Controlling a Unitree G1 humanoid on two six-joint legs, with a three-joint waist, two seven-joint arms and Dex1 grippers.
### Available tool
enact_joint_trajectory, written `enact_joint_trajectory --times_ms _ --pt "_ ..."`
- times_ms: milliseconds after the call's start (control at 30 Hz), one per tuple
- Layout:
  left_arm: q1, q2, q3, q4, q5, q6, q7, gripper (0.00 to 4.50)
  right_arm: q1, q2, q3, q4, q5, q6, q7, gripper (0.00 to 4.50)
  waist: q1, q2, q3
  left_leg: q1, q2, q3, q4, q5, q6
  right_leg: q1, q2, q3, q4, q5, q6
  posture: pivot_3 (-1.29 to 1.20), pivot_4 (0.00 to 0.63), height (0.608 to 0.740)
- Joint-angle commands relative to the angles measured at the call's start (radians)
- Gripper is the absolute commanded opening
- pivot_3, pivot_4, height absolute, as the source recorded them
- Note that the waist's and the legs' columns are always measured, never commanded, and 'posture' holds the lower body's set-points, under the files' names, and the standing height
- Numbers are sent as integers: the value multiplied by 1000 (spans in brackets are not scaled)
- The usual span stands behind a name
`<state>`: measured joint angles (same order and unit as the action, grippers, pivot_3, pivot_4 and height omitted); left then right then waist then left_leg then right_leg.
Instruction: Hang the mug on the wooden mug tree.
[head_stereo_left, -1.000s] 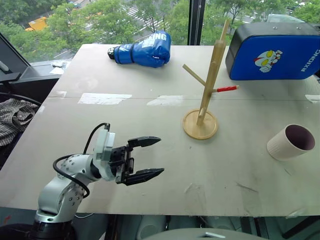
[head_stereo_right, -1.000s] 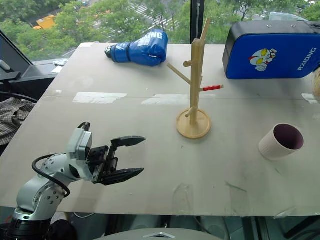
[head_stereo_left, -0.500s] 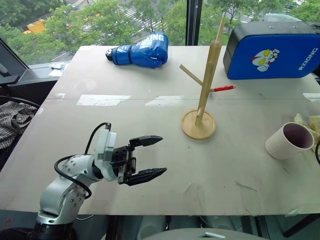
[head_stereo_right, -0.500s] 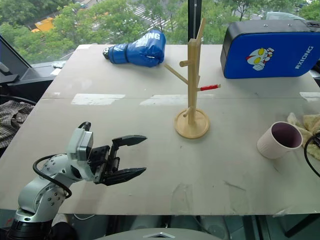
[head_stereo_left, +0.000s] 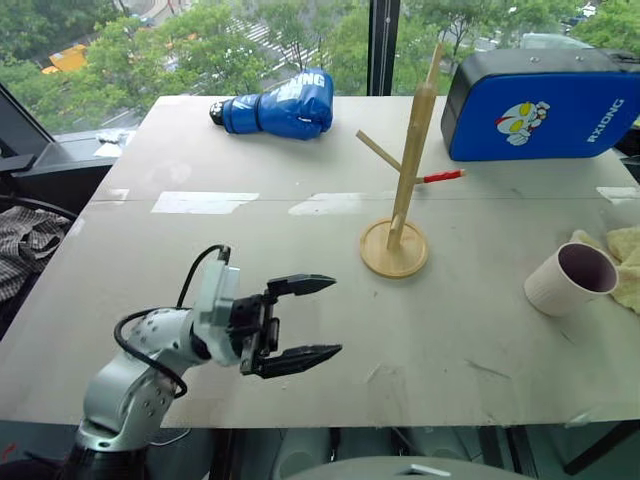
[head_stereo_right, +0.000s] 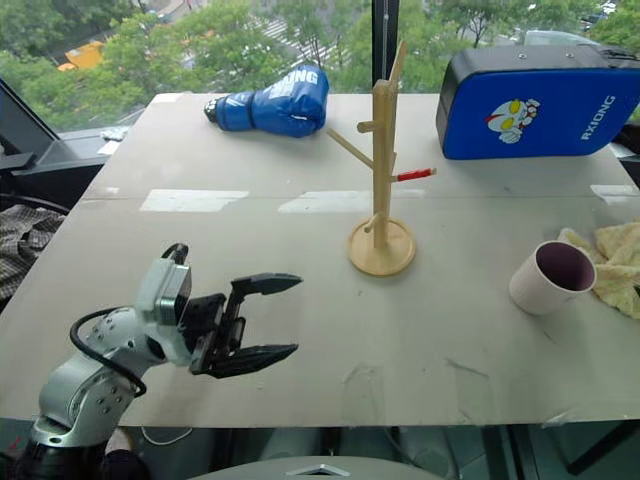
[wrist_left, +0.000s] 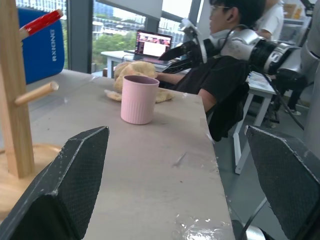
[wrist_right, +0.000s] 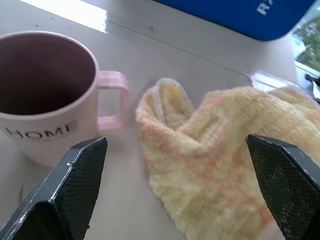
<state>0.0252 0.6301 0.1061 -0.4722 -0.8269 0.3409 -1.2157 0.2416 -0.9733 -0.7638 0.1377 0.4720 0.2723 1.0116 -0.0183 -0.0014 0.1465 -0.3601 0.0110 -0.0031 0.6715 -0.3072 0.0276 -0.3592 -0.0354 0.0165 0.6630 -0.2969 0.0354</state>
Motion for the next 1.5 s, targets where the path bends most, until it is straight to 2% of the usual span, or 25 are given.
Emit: enact_joint_trajectory --times_ms 33,300,467,967,1067,1167,1200,1500 --pt "-15 12 10 16 -9 -2 -18 4500 -96 -5 70 85 -42 -65 -12 4477 1 0 0 0 0 0 0 0 0 0 0 0 0 0 0 0 150 740" --pt "61 30 52 -55 -28 -4 -1 4500 -227 -10 199 218 -91 -132 18 4477 9 1 0 -5 0 -1 -2 1 -3 -4 -2 -1 -3 0 1 0 150 740" --pt "73 29 60 -73 -27 1 16 4500 -307 -1 258 286 -97 -150 39 4477 7 1 1 -3 0 -1 -2 0 0 -3 -3 -1 -1 0 1 0 150 740" --pt "67 48 90 -50 -26 -2 22 4500 -499 108 384 411 -92 -155 92 4477 5 1 1 -3 0 -1 -2 0 0 -3 -3 -2 -1 0 0 0 150 740" --pt "80 50 98 -61 -27 -2 23 4500 -511 125 400 401 -82 -140 114 3684 5 1 1 -3 0 -1 -2 0 0 -3 -4 -2 -1 0 0 0 150 740" --pt "91 49 105 -67 -26 -4 25 4500 -513 128 407 397 -86 -138 117 2241 5 2 1 -3 0 -1 -2 0 0 -3 -4 -2 -1 0 0 0 150 740" --pt "94 49 107 -67 -25 -5 25 4500 -510 128 407 394 -87 -139 117 1896 5 2 1 -3 0 -1 -2 0 0 -3 -4 -2 -1 0 0 0 150 740" --pt "101 35 92 -65 -14 -20 29 4500 -454 135 384 311 -60 -108 103 1896 5 2 1 -3 0 -1 -2 0 0 -3 -5 -2 -1 0 0 0 150 740"
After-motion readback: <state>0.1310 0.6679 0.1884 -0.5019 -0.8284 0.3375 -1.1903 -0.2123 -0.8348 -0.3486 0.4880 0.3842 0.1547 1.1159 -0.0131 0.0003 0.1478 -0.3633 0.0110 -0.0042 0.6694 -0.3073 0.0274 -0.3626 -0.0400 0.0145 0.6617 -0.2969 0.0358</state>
